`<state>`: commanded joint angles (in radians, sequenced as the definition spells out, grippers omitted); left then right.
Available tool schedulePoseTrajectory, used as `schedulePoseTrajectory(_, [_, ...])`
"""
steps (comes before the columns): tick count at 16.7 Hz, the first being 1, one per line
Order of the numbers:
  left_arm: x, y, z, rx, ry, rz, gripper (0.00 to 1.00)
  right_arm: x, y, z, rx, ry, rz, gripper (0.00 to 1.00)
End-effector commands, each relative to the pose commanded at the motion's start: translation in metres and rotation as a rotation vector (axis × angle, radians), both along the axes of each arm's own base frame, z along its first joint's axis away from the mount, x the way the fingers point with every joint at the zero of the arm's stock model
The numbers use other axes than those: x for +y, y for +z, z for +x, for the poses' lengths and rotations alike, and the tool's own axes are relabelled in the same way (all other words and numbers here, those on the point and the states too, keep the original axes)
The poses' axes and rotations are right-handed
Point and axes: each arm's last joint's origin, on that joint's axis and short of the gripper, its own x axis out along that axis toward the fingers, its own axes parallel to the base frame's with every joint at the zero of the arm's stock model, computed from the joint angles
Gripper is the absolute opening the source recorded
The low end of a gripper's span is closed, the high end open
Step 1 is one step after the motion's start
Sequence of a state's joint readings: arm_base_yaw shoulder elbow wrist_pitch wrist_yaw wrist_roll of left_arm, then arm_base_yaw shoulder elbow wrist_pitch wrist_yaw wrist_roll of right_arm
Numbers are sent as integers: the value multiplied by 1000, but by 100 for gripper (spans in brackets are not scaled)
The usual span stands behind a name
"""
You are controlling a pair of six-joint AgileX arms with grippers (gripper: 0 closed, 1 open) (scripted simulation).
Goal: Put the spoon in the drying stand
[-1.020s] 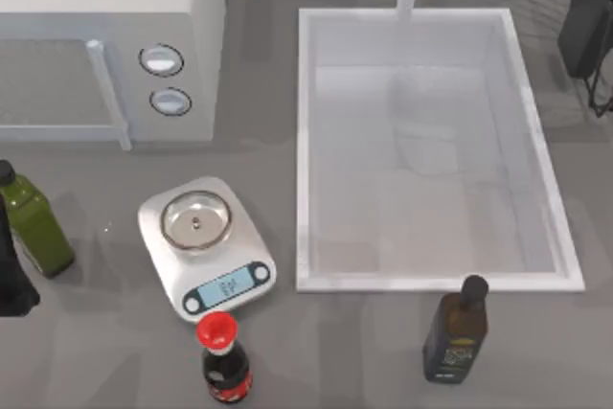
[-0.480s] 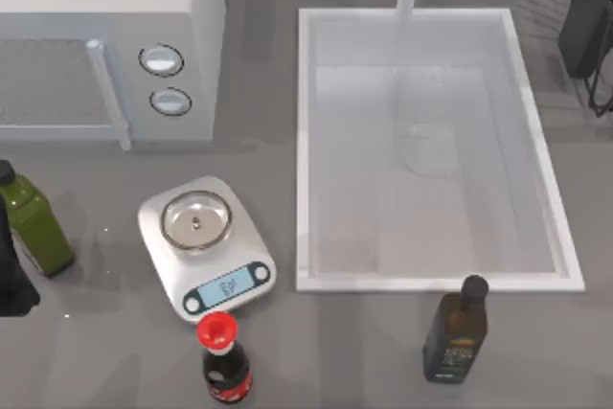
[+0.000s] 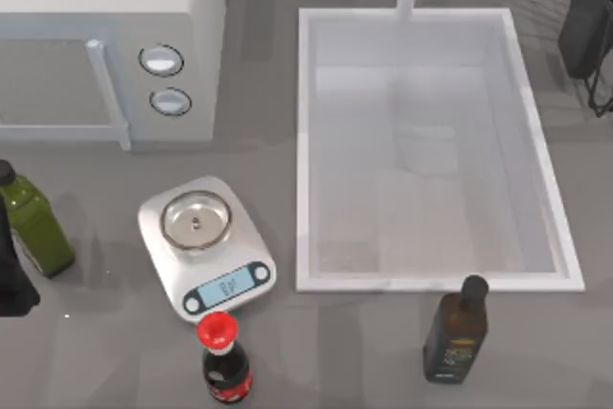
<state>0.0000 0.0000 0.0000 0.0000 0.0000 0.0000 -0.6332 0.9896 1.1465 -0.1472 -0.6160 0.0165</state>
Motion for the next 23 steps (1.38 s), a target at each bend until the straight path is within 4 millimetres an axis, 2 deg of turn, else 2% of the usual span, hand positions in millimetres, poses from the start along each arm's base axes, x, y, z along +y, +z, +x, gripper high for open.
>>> schedulePoseTrajectory(2, [0,0,0,0,0,0,100,0,0,2,2,1,3,0])
schedulePoseTrajectory(4, [0,0,0,0,0,0,100,-5,-4,11,3,-4,4,0])
schedulePoseTrajectory(7, [0,0,0,0,0,0,100,-22,-22,48,10,-17,10,0])
schedulePoseTrajectory(11, [0,0,0,0,0,0,100,-37,-74,119,-9,-19,1,0])
schedulePoseTrajectory(14, [0,0,0,0,0,0,100,-30,-125,164,-32,-11,-9,0])
schedulePoseTrajectory(16, [0,0,0,0,0,0,100,-20,-158,184,-28,-5,-7,0])
schedulePoseTrajectory(19, [0,0,0,0,0,0,100,-5,-193,198,-6,0,-1,0])
schedulePoseTrajectory(23, [0,0,0,0,0,0,100,-2,-200,200,0,0,0,0])
